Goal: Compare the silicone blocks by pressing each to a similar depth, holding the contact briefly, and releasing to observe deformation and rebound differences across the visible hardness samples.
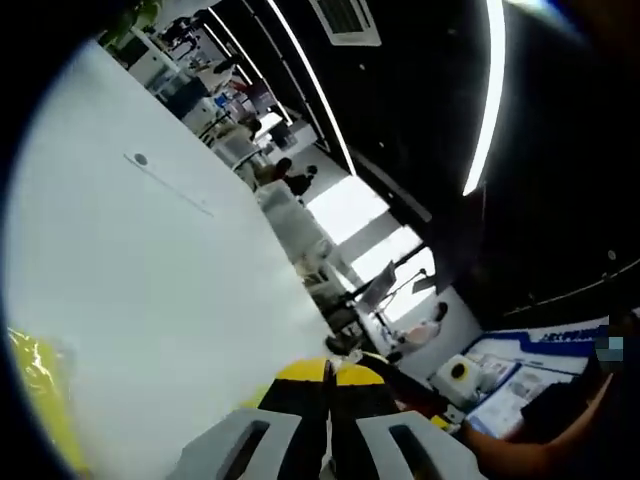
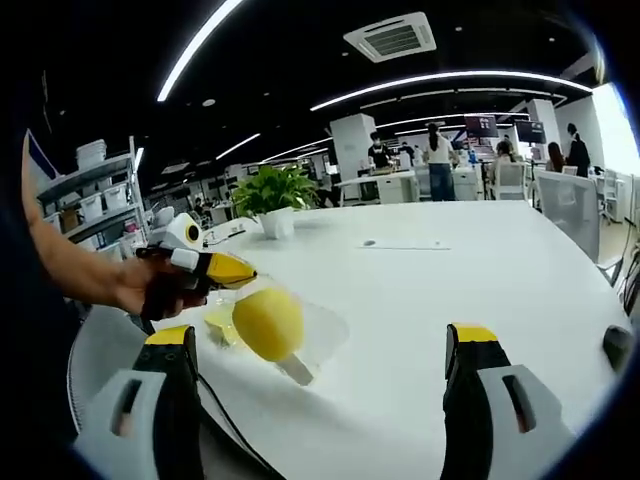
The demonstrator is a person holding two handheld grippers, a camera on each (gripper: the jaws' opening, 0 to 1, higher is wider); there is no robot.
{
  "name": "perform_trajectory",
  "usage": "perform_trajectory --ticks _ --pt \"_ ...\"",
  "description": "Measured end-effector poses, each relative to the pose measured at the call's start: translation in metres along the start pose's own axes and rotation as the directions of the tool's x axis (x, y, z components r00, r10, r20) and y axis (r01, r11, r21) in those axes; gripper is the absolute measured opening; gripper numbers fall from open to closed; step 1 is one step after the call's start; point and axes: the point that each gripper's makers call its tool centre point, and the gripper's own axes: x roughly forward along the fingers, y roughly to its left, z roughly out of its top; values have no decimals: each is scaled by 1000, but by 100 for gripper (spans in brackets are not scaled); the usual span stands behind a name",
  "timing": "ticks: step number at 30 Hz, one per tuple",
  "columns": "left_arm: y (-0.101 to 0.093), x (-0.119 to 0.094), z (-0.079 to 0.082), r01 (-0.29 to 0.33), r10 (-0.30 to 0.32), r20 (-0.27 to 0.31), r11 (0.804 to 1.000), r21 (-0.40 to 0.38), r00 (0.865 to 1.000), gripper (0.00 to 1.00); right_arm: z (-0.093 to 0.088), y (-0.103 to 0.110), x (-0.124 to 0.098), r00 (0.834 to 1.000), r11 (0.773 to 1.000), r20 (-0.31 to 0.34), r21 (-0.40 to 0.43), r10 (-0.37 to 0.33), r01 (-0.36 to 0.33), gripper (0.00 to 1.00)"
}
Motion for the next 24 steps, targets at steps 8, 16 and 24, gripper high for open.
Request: perform_trajectory --ticks 8,16,24 --pt "21 -4 6 -33 36 33 997 -73 999 0 -3 -2 1 1000 1000 -13 5 -3 3 97" --pt "52 -3 23 -105 109 59 992 -70 992 0 6 -8 1 1000 999 4 28 -27 26 97" --pt "73 -5 22 -183 183 -3 982 43 983 0 4 -15 1 999 999 -7 38 -37 37 97"
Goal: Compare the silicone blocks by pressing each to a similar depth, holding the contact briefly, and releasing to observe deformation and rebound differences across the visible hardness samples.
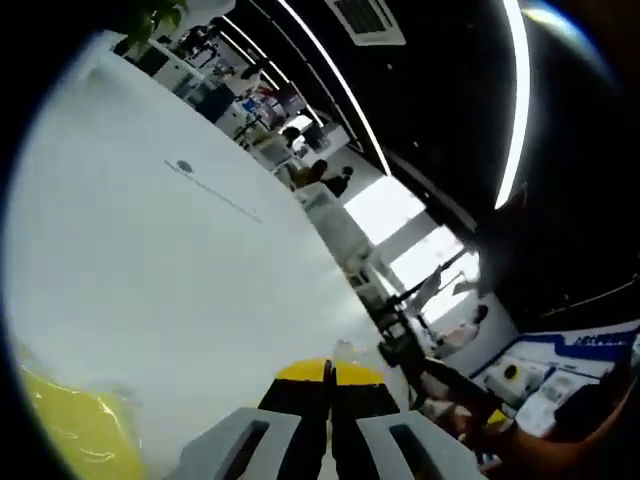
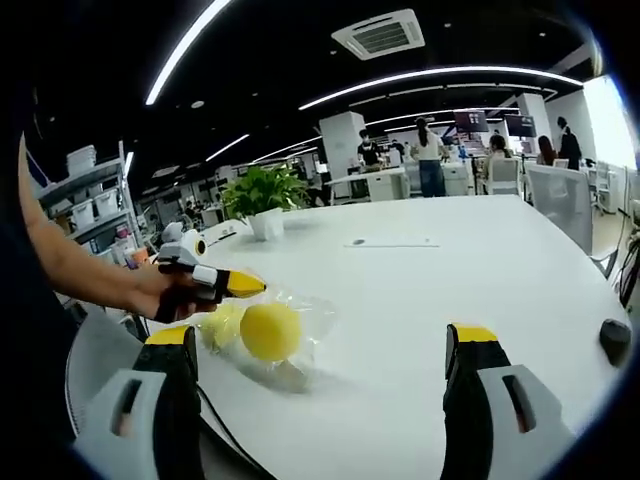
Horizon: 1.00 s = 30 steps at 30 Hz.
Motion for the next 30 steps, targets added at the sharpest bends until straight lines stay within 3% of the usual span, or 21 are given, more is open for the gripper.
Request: perform_trajectory --ticks 5,6,7,8,13,16,20,23,26,28,30 --pt "11 5 1 5 -5 -27 1000 -10 1000 0 1 -3 -1 1000 1000 3 11 -5 5 97" --pt "11 5 1 4 -4 -30 1000 -8 1000 0 1 -5 1 1000 1000 -1 -17 -9 9 97" --pt "18 11 -5 -32 34 -79 999 28 996 0 2 -4 2 1000 1000 4 -15 -5 5 97" --pt "22 12 -7 -54 58 -89 998 39 994 0 4 -3 2 1000 1000 12 -20 0 0 97" --pt "27 17 -8 -66 73 -102 996 64 992 0 8 1 0 1000 999 6 -43 12 -11 97" --pt "32 17 -10 -82 89 -110 995 64 990 0 17 1 -4 999 999 39 -31 13 -12 97" --pt "38 15 -12 -125 124 -104 992 -6 987 0 15 -1 -5 1000 1000 27 -25 3 -2 97" --pt "35 16 -14 -122 127 -121 991 47 984 0 9 -3 -6 1000 1000 6 -4 -3 3 97" --pt "50 16 -16 -180 179 -121 984 1 976 0 3 -1 -4 1000 1000 -11 -5 -1 1 97" --pt "63 16 -17 -227 215 -104 966 -123 971 0 2 0 -4 1000 1000 -11 -11 -2 2 97" --pt "69 18 -18 -241 229 -105 964 -111 968 0 0 1 -4 1000 1000 -20 -3 -1 1 97"
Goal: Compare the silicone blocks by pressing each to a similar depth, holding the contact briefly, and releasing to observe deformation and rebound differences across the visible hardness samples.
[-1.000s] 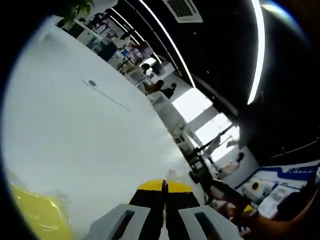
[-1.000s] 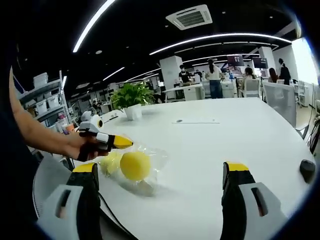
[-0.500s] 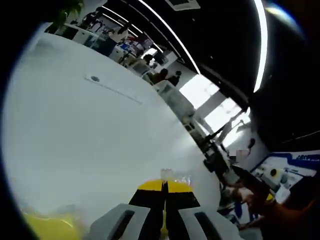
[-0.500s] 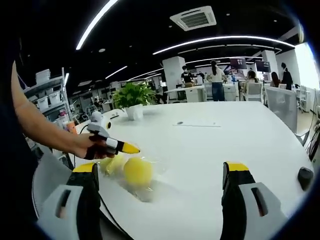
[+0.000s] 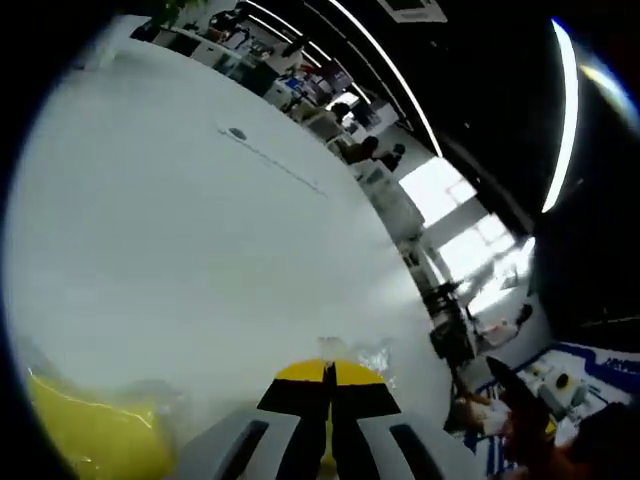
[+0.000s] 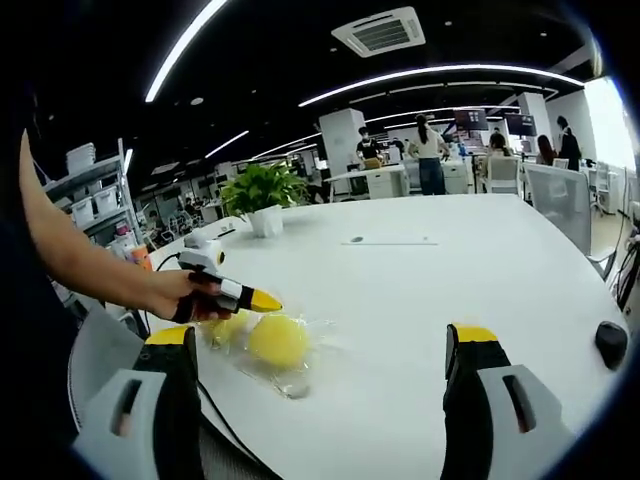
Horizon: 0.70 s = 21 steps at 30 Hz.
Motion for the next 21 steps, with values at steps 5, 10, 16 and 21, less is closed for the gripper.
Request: perform_trajectory --ticks 5,10,16,21 --pt "4 6 0 -33 33 -12 999 -2 999 0 0 -1 -2 1000 1000 -5 -12 -2 2 97" --pt "14 8 -8 -78 85 -54 990 116 995 0 2 -4 -3 1000 1000 10 4 -14 14 97" --pt "20 7 -8 -108 116 -51 985 134 992 0 -3 -3 0 1000 1000 0 13 -19 19 97" --pt "35 8 -1 -188 198 -35 965 181 980 20 -5 -2 5 1000 1000 17 22 -22 21 97"
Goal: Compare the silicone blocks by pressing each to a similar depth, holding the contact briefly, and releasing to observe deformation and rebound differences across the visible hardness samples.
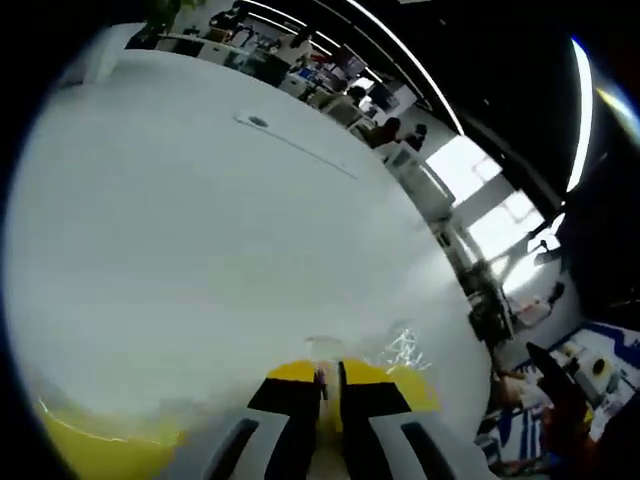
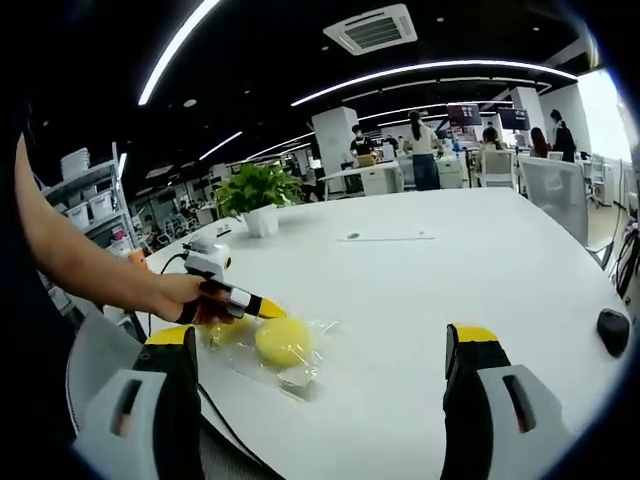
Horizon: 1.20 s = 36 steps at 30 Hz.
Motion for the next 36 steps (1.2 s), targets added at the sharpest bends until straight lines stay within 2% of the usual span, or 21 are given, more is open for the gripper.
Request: perform_trajectory --ticks 1,2,3,5,7,9,10,11,12,14,18,19,22,26,27,29,32,33,35,36 --pt "-4 0 5 9 -11 25 997 77 1000 26 0 -1 1 1000 1000 6 4 -4 4 97" --pt "-10 0 4 38 -40 18 996 83 999 30 -2 -3 2 1000 1000 6 17 -8 8 97" --pt "-12 -1 1 41 -41 0 997 66 999 33 -4 -4 3 1000 999 6 29 -12 12 97" --pt "-16 -3 2 62 -64 16 994 94 998 41 -9 -3 5 1000 999 4 31 -14 14 97" --pt "-25 -4 5 98 -106 38 980 172 994 64 -18 -4 6 999 1000 -26 20 -21 21 97" --pt "-26 -7 12 66 -89 80 964 257 993 92 -26 -7 7 998 998 -57 42 -36 39 97" --pt "-34 -8 14 104 -134 88 954 280 987 99 -27 -8 7 998 998 -58 48 -34 37 97" --pt "-41 -11 16 140 -173 87 945 296 981 99 -28 -9 7 998 998 -54 52 -34 37 97" --pt "-40 -14 17 134 -167 84 942 307 982 99 -28 -10 7 998 998 -47 52 -37 40 97" --pt "-46 -18 29 152 -201 120 932 330 972 100 -28 -15 8 998 997 -40 65 -49 51 97" --pt "-44 -28 42 128 -186 136 928 350 973 100 -26 -19 12 997 997 -49 56 -59 62 97" --pt "-45 -33 47 130 -195 145 920 370 970 100 -24 -18 13 997 997 -49 49 -59 61 97" --pt "-50 -52 57 150 -235 170 902 404 957 100 -15 -17 13 998 998 -32 39 -55 56 97" --pt "-57 -99 69 149 -293 226 856 495 929 100 -14 -13 15 999 999 -39 9 -37 37 97" --pt "-55 -114 73 137 -301 242 841 524 922 100 -15 -12 16 998 999 -45 7 -34 34 97" --pt "-49 -138 77 137 -312 247 830 541 917 100 -17 -11 18 998 1000 -48 5 -30 30 97" --pt "-28 -162 82 115 -296 259 832 543 919 100 -16 -11 23 999 999 -35 16 -30 31 97" --pt "-12 -172 85 62 -249 278 837 544 928 100 -16 -11 24 999 999 -36 9 -31 31 97" --pt "4 -192 90 -6 -212 314 821 571 925 100 -16 -11 24 999 999 -39 12 -33 33 97" --pt "6 -201 91 -20 -214 330 813 581 919 100 -17 -12 24 998 999 -43 18 -35 36 97"
